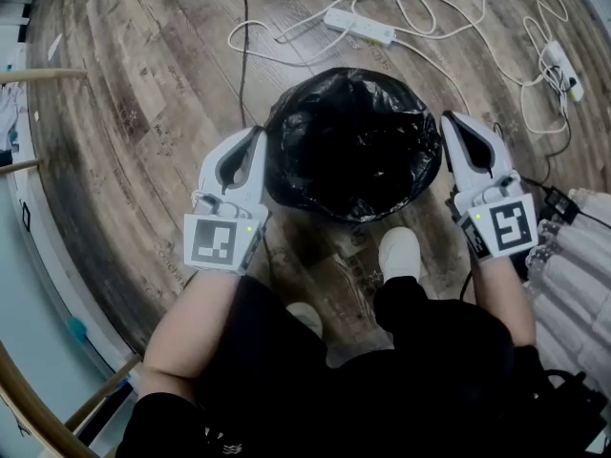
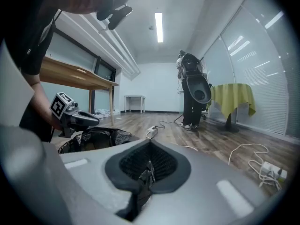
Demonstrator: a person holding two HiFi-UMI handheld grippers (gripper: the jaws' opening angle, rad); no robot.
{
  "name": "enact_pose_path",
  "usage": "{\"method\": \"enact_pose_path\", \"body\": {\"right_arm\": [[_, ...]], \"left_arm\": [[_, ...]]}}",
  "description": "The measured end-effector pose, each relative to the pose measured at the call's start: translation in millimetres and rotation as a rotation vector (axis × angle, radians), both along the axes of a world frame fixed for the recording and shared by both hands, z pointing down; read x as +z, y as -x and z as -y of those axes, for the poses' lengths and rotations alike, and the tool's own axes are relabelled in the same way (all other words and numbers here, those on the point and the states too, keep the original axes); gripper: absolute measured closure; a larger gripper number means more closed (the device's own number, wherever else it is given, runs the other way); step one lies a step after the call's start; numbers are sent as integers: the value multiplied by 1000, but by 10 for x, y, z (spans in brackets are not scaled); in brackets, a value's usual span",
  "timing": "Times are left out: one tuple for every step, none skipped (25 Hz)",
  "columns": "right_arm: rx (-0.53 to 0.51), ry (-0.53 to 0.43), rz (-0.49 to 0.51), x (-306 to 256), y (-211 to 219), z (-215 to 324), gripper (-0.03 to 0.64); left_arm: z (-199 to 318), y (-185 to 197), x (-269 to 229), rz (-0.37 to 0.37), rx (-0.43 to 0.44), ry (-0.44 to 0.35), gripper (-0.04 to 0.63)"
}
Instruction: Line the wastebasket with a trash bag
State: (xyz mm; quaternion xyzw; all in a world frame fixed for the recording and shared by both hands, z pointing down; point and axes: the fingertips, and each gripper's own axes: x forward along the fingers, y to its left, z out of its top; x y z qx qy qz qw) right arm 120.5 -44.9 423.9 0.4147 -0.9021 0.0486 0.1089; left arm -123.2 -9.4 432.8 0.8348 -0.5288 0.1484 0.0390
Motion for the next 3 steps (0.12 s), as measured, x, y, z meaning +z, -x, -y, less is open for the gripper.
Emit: {"method": "enact_pose_path", "body": {"right_arm": [[-2,-11,-11,-10,6,-9,615],[-5,-26,-27,-21,14,-20,615],[-10,-43,-45,-33,25,-32,615]], "left_arm": [[1,8,8,1,0,1,589],[2,17,17,2,0,2,589],[3,25,26,4,1,4,589]]}}
